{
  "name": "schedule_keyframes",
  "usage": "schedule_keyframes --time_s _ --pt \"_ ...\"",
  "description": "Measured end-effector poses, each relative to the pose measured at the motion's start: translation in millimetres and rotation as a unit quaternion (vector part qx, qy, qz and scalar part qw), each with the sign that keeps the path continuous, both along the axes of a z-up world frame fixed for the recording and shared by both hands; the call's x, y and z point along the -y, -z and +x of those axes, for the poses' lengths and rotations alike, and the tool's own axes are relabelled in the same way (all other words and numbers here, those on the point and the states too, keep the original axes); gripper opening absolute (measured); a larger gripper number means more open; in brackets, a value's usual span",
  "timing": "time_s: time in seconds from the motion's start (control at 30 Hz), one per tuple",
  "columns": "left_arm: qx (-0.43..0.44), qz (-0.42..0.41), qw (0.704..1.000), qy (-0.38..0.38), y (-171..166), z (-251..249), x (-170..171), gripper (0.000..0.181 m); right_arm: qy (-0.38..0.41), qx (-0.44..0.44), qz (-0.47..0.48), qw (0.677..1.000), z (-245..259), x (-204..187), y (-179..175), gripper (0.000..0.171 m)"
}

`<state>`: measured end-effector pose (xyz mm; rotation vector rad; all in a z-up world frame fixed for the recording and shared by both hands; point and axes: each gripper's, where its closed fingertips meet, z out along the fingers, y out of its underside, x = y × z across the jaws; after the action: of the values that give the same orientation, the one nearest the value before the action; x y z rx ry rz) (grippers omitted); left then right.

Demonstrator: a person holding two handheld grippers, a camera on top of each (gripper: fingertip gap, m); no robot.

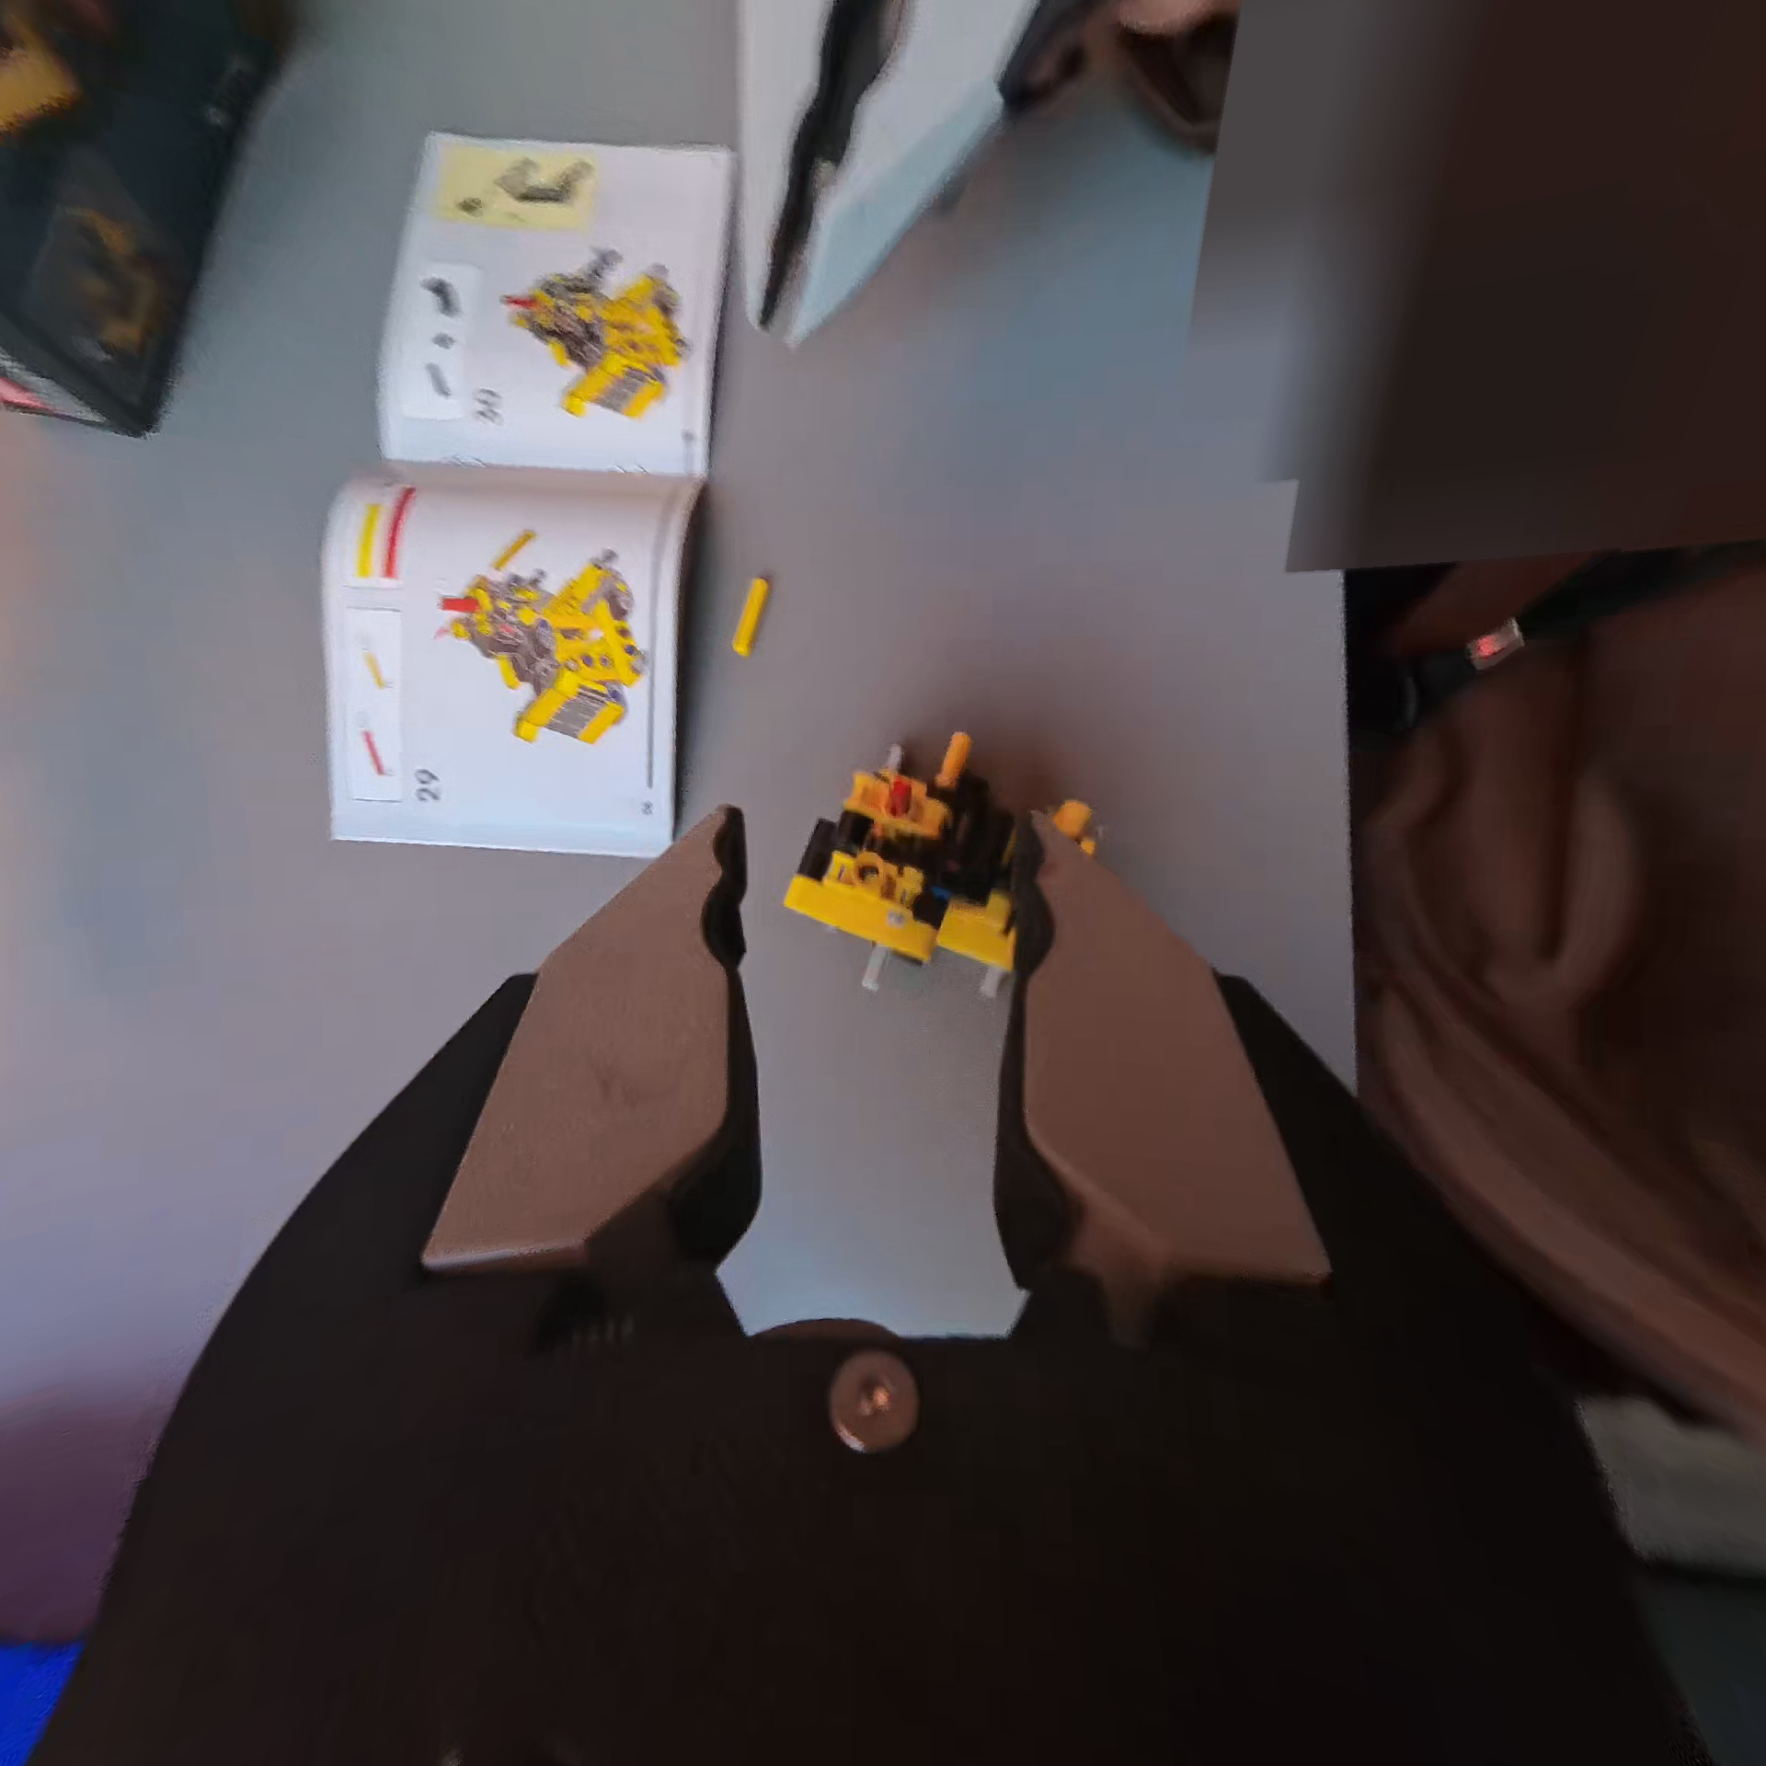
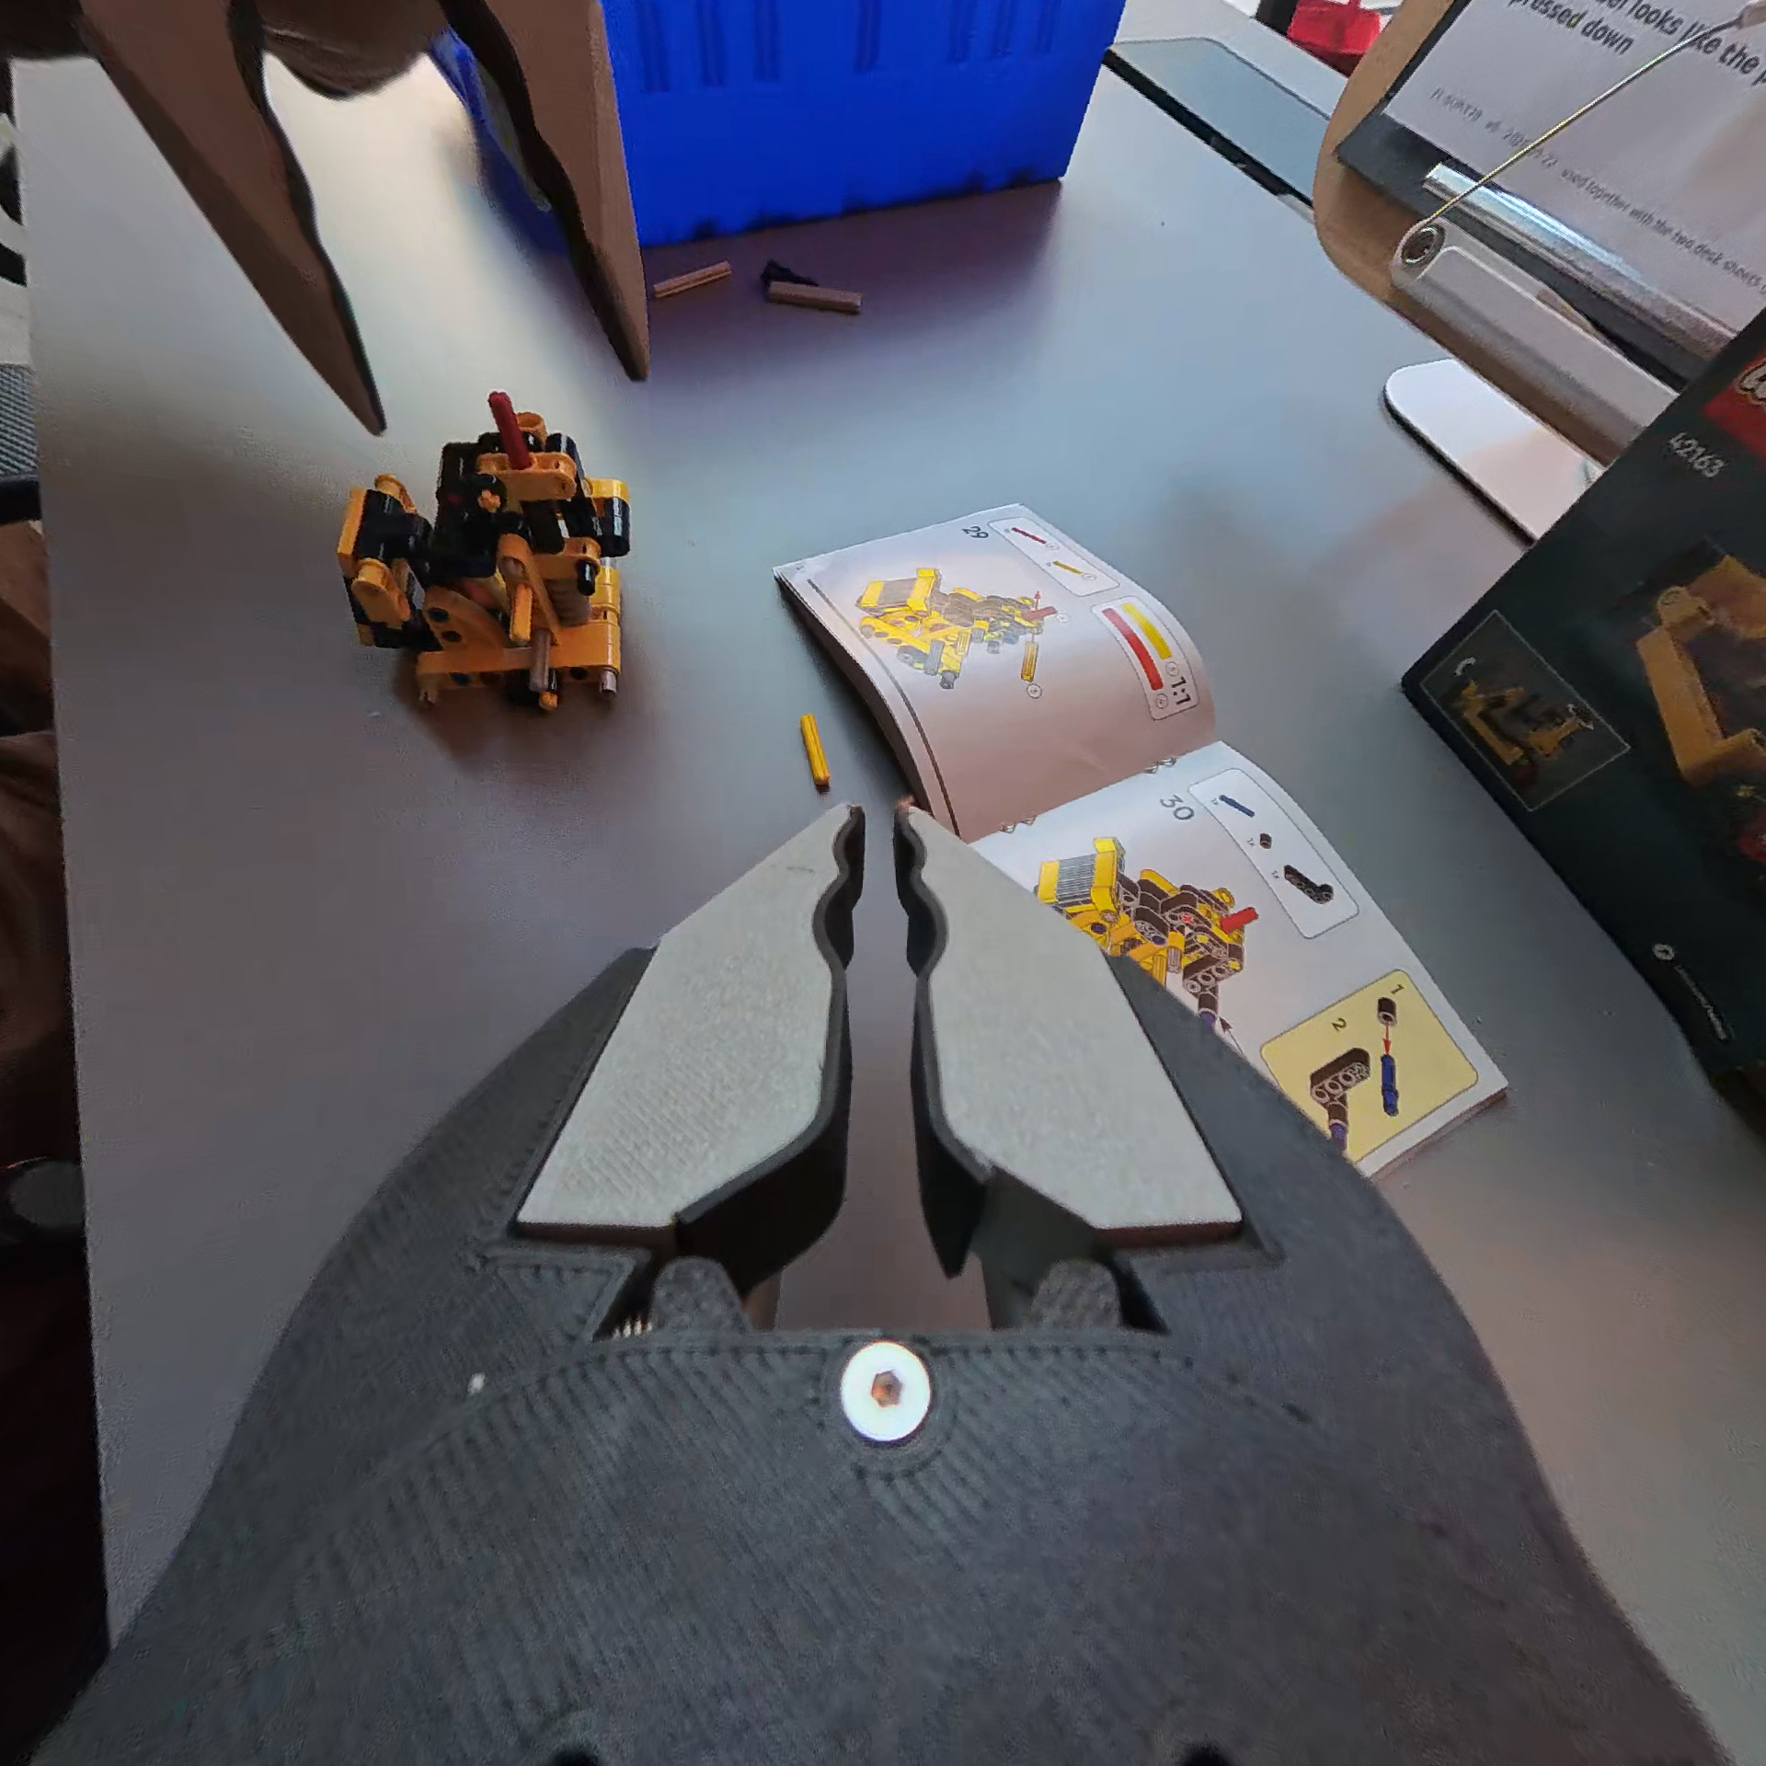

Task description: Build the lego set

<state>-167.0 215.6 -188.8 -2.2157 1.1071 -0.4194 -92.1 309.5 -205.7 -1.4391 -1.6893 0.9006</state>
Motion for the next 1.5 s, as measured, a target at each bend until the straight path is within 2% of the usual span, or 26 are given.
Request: schedule_keyframes --time_s 0.1,0.13,0.27,0.37,0.5,0.63,0.77,0.8,0.9,1.03,1.17,1.37,1.5 --pt "0.020 0.018 0.998 -0.049 -19.0 17.7 -3.8 0.043 0.001 -0.001 0.003 1.000 -1.0 -0.8 0.6 0.003" --pt "0.006 0.017 0.998 -0.054 -19.6 19.0 -2.4 0.046 0.002 0.000 0.003 1.000 -1.1 -1.3 1.0 0.003" --pt "-0.031 -0.031 0.996 -0.083 -0.6 13.3 6.5 0.050 0.002 0.003 0.001 1.000 -1.6 -1.7 2.5 0.003" --pt "-0.053 -0.033 0.993 -0.104 16.9 1.4 3.7 0.048 0.002 0.005 0.003 1.000 -1.8 -1.8 3.4 0.003" --pt "-0.050 -0.028 0.995 -0.083 23.2 2.3 1.7 0.034 0.003 0.010 0.003 1.000 -1.9 -2.7 5.7 0.002" --pt "-0.051 -0.018 0.997 -0.046 23.4 -0.1 0.7 0.033 0.005 0.012 -0.001 1.000 -1.9 -3.9 7.3 0.002" --pt "-0.004 -0.026 1.000 -0.012 22.8 0.2 3.0 0.033 0.018 0.011 0.001 1.000 -1.4 -10.3 8.1 0.002" --pt "0.009 -0.026 1.000 -0.009 22.0 0.1 2.7 0.034 0.026 0.009 0.001 1.000 -0.9 -14.3 7.8 0.002" --pt "0.052 -0.020 0.998 -0.022 14.1 -2.1 -1.7 0.051 0.084 -0.016 0.014 0.996 4.8 -39.9 -2.9 0.003" --pt "0.103 0.046 0.993 -0.035 -6.8 -9.2 -12.7 0.058 0.192 -0.129 -0.014 0.973 30.4 -88.8 -43.7 0.004" --pt "0.152 0.113 0.980 -0.060 -23.1 -19.7 -24.6 0.058 0.237 -0.208 -0.041 0.948 59.6 -123.5 -64.5 0.000" --pt "0.188 0.164 0.966 -0.070 -22.3 -29.9 -30.5 0.057 0.236 -0.186 -0.027 0.953 51.7 -144.0 -44.4 0.001" --pt "0.213 0.143 0.964 -0.069 -19.8 -30.2 -24.2 0.056 0.214 -0.153 0.019 0.965 26.8 -152.3 -32.6 0.001"
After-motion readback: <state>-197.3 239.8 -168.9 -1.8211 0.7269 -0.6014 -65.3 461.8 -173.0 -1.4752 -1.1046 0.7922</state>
